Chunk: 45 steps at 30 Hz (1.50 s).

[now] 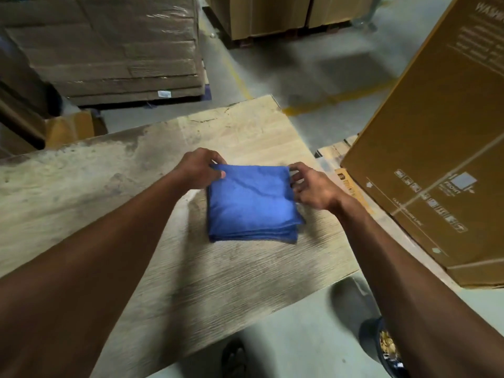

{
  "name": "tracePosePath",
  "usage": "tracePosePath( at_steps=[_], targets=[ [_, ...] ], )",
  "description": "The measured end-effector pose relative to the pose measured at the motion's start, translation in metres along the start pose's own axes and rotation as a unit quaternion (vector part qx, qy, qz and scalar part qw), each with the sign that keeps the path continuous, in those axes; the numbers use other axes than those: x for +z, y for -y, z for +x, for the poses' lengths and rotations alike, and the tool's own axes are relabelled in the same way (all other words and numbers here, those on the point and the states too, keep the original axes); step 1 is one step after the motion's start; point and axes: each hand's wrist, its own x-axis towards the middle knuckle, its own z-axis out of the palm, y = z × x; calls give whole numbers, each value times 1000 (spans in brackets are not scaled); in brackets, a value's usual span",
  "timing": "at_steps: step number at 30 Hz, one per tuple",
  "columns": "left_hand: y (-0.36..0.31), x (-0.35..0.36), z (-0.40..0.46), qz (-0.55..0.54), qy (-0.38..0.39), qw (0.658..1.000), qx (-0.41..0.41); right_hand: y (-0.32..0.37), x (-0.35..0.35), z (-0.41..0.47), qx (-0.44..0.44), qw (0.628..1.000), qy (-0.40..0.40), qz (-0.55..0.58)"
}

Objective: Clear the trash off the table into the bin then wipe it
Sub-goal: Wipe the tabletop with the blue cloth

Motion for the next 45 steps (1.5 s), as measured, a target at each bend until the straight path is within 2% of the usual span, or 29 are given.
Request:
tracePosePath(
  at_steps=[2,6,10,11,12,14,17,21,23,26,31,36,39,45],
  targets=[
    [4,11,0,46,-48,998,11,-3,14,5,-11,997,-60,-41],
    [13,18,3,51,-90,994,33,0,31,11,-47,987,-143,-52],
    [9,45,-16,129,-252,958,51,-3,43,17,-77,969,-198,-125],
    [2,55,-25,141,-265,952,61,-4,46,18,-74,963,-213,-146],
    [-7,68,-33,153,-242,956,61,-6,49,20,-76,957,-225,-166],
    [-18,95,-44,209,-147,966,31,-9,54,25,-87,946,-242,-200],
    [-24,108,-40,268,-92,959,18,-19,55,29,-98,936,-268,-208],
    [-17,74,0,207,5,972,110,-26,61,25,-62,920,-341,-181],
    [-16,57,18,169,39,978,114,-24,65,24,-43,918,-344,-191],
    [-24,63,26,155,-5,984,84,-21,66,26,-20,917,-314,-244],
    [-23,93,36,238,-45,970,32,-15,62,30,-4,922,-238,-304],
    [-28,100,54,298,-80,947,93,-17,54,33,8,915,-209,-346],
    [-31,99,73,293,-69,946,123,-23,41,33,-18,913,-194,-357],
    [-61,103,125,323,-39,937,124,-30,37,36,-34,914,-180,-362]
  ],
)
